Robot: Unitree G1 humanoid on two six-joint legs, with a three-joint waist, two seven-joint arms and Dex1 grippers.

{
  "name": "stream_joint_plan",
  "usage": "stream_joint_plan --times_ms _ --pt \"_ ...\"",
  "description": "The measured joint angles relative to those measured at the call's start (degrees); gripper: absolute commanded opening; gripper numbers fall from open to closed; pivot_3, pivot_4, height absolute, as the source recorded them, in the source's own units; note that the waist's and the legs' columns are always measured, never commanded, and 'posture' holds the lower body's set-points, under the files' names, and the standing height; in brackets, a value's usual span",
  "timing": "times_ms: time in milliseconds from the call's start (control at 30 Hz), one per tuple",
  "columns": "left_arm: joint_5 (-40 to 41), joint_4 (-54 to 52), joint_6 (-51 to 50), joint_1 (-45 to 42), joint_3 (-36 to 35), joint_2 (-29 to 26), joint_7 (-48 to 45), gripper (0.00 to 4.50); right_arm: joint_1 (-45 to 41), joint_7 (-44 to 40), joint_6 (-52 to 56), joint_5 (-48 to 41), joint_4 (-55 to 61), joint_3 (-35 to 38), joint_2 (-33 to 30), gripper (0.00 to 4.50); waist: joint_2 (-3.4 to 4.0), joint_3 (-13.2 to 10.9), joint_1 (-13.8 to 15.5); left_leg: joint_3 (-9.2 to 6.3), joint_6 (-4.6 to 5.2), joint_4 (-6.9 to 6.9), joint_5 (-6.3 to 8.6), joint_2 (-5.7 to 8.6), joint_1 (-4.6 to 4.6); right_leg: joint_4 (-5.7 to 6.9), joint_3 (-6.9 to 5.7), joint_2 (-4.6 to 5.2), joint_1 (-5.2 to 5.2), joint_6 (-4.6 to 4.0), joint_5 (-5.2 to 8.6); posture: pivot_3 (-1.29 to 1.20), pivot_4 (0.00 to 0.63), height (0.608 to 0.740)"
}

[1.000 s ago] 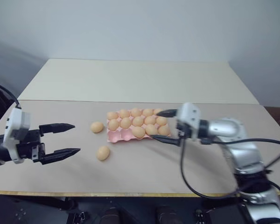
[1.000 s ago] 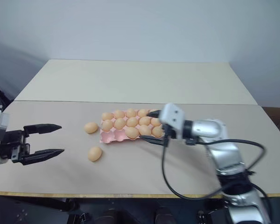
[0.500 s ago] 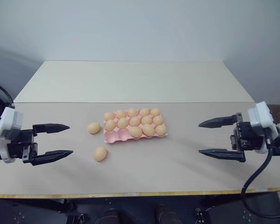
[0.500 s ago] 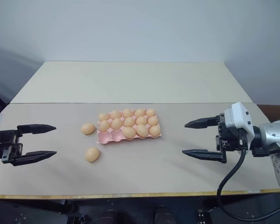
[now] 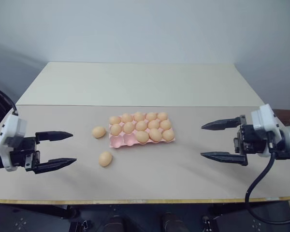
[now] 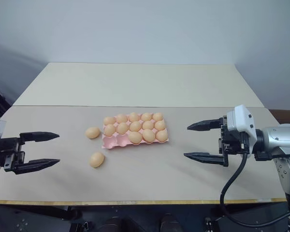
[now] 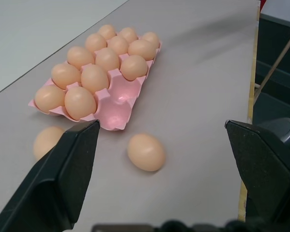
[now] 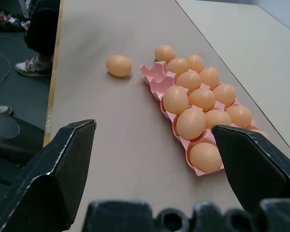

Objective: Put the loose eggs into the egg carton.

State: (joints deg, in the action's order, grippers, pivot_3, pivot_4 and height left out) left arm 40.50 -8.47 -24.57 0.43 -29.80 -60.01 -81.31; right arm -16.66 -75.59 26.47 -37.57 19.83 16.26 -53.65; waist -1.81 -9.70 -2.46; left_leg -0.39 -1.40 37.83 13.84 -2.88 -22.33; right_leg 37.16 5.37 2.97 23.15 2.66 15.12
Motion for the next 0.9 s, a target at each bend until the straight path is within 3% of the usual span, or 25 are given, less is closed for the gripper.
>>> stream_joint_plan --times_ms 300,567,867,900 --pt "-4.81 -4.12 0.02 -0.09 7.09 1.81 6.52 4.50 -0.47 0.84 0.00 -0.96 0.44 -0.31 0.06 4.47 0.00 0.00 0.03 0.00 0.00 0.00 0.00 0.01 0.01 0.00 0.01 0.00 -0.02 0.00 0.00 0.00 0.150 0.740" --pt "-14.26 -7.61 -0.38 -2.04 19.71 9.76 20.86 4.50 -0.83 1.54 -0.18 -0.97 1.01 -1.25 0.10 4.47 -0.01 0.00 0.16 -0.02 0.00 0.01 0.00 0.03 -0.02 0.00 0.02 0.00 -0.02 0.01 -0.01 0.00 0.150 0.740" --pt "-21.06 -3.57 -1.66 -5.78 26.86 14.99 28.83 4.50 -0.81 2.48 -0.38 -0.98 1.90 -1.25 0.10 4.47 0.00 0.01 0.15 -0.03 0.00 0.01 0.00 0.05 -0.01 0.01 0.02 0.01 -0.04 0.01 -0.02 0.00 0.150 0.740" --pt "-21.45 -2.95 -2.13 -6.65 27.60 15.72 29.48 4.32 -0.80 2.59 -0.44 -0.98 2.01 -1.26 0.11 4.50 0.00 0.00 0.19 -0.03 0.00 0.01 0.00 0.06 -0.01 0.01 0.02 0.02 -0.04 0.01 -0.02 0.00 0.150 0.740"
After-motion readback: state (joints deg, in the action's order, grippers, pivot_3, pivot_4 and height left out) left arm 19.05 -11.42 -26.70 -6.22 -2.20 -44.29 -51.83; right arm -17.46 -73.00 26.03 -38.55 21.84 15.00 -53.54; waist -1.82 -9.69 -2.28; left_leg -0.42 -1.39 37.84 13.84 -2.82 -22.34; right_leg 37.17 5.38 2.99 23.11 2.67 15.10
